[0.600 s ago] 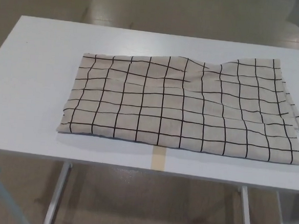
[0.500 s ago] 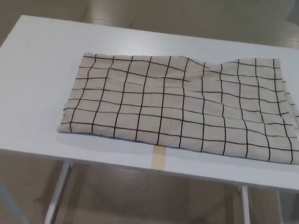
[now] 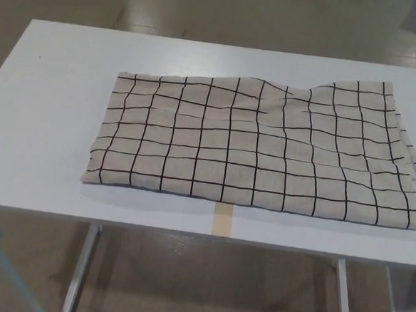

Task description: Use the left hand to fold a white towel with checkered patterns in half.

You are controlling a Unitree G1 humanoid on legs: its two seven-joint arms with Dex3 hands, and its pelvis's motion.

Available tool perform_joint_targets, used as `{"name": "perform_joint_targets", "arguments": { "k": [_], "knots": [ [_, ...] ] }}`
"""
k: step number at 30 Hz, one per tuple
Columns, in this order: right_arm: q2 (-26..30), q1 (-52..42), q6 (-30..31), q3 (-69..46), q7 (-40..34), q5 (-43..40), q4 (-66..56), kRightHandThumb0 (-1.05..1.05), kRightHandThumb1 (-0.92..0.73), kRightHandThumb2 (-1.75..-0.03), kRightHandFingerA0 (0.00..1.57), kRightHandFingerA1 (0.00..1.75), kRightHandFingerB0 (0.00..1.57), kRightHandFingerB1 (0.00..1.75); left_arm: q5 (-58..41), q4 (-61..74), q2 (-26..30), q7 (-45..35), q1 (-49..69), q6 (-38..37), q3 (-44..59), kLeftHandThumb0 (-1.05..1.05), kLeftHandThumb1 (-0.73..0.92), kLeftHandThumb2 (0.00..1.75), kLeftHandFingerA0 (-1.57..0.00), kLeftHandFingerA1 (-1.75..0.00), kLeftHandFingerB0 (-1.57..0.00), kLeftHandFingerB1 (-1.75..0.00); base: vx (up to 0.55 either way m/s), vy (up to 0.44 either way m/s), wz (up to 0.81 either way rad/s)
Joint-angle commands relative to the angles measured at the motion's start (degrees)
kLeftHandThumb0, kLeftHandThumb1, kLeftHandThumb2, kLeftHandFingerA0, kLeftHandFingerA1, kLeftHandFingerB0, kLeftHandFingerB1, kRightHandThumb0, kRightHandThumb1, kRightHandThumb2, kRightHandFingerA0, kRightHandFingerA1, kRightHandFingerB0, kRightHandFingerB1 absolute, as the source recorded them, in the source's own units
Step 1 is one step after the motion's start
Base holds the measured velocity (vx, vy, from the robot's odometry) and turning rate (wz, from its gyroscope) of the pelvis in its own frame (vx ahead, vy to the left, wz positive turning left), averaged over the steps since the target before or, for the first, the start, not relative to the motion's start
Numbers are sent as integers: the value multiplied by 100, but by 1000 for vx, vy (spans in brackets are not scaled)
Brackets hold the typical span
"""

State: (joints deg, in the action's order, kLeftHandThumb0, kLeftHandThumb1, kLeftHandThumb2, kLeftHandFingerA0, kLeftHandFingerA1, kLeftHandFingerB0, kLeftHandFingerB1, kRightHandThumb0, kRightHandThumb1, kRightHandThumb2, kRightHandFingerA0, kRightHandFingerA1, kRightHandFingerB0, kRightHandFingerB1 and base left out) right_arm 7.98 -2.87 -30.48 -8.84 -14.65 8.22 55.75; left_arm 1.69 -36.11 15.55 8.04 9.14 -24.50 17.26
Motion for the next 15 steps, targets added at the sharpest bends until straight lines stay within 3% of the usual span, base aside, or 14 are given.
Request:
{"name": "perform_joint_targets", "arguments": {
  "k": [1, 3, 4, 9, 15],
  "knots": [
    [52, -28, -785, 92, -522, 201, 275, -54, -80, -67, 13, 28, 9, 23, 1006, 2908, 353, -16, 913, -1796, -16, -72, 43, 78, 0, -5, 0, 0, 0, 0, 0],
    [42, -20, -793, 93, -552, 199, 317, -54, -80, -67, 13, 28, 9, 23, 1194, 3307, 384, 20, 937, -1908, 62, -72, 43, 78, 0, -3, 0, 0, 0, 0, 0],
    [33, -19, -801, 95, -578, 200, 331, -31, -62, -111, 0, 48, 0, 48, 1276, 3508, 410, 28, 921, -1960, 103, -72, 43, 77, 0, -1, 0, 0, 0, 0, 0],
    [22, 53, -770, 113, -646, 180, 391, -31, -62, -111, 0, 48, 0, 48, 2069, 4508, 740, 32, 201, -1474, 51, -65, 40, 72, 0, -2, 0, 0, 0, 0, 0],
    [27, -12, -796, 124, -457, 74, 403, -31, -62, -111, 0, 48, 0, 48, 3084, 4416, 1233, -79, -804, -644, -592, -55, 37, 67, 0, 0, 0, -1, 0, 0, 0]
  ]
}}
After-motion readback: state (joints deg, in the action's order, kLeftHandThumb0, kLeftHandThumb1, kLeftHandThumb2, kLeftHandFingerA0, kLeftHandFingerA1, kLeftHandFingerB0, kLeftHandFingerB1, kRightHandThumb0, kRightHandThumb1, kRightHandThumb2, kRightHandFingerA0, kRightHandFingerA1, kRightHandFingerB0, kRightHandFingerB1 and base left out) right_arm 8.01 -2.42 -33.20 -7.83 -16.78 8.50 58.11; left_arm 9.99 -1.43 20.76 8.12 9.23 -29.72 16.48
